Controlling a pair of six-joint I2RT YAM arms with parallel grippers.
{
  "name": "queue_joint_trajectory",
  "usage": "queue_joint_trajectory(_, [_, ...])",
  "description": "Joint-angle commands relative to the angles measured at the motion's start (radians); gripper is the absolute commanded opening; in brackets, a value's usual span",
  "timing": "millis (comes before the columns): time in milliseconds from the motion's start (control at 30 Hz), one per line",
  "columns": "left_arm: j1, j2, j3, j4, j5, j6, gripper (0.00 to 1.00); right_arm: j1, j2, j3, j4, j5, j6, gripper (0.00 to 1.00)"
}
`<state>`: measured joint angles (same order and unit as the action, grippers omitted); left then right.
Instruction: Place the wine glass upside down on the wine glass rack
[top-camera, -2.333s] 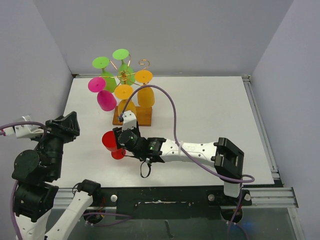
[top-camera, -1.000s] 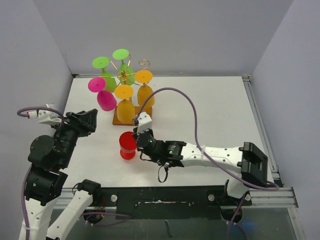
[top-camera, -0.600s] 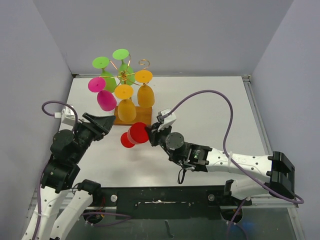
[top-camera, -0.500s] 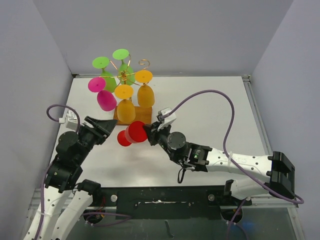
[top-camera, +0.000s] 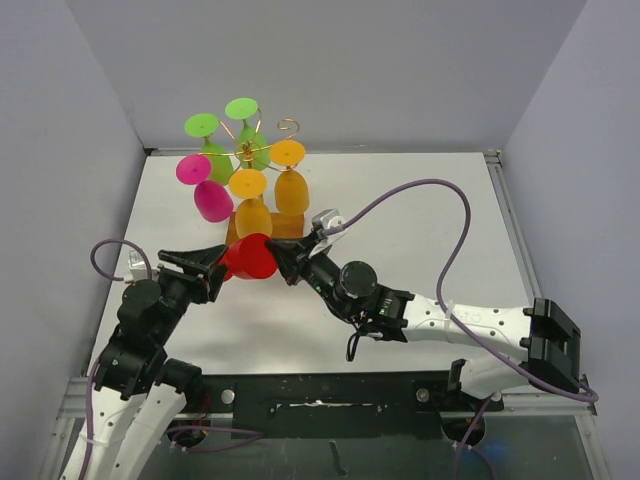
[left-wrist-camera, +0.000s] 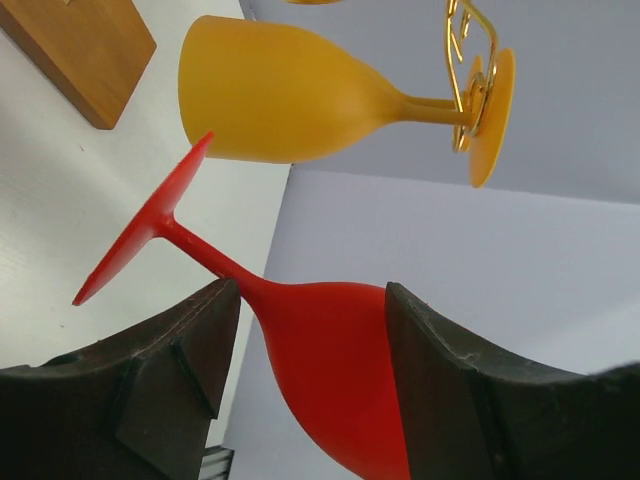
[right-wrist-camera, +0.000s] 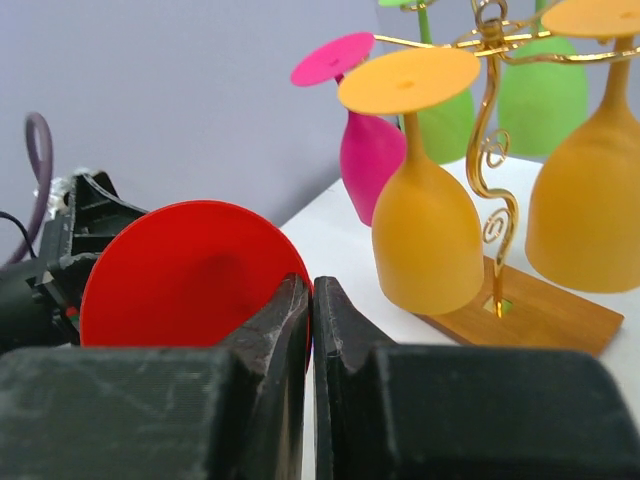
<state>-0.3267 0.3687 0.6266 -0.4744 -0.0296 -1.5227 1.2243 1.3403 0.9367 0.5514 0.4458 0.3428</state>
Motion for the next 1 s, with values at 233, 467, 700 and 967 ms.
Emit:
queue_joint_trajectory(233, [-0.003,-0.056,0.012,0.021,-0.132,-0.210,0.58,0.006,0.029,0.000,0.265,-0.108,0.044,0.00])
queue_joint_trajectory(467, [-0.003,-0.048,0.027,0.033,-0.213,-0.204,0.52,0.007,0.034,-0.023,0.301,-0.167,0.067,0.00])
queue_joint_trajectory(700, [-0.003,-0.037,0.069,0.026,-0.266,-0.189,0.39,0.008,0.023,-0.057,0.315,-0.184,0.086,0.00])
queue_joint_trajectory(967, [-0.003,-0.029,0.084,0.033,-0.306,-0.178,0.22,0.007,0.019,-0.075,0.299,-0.222,0.107,0.02])
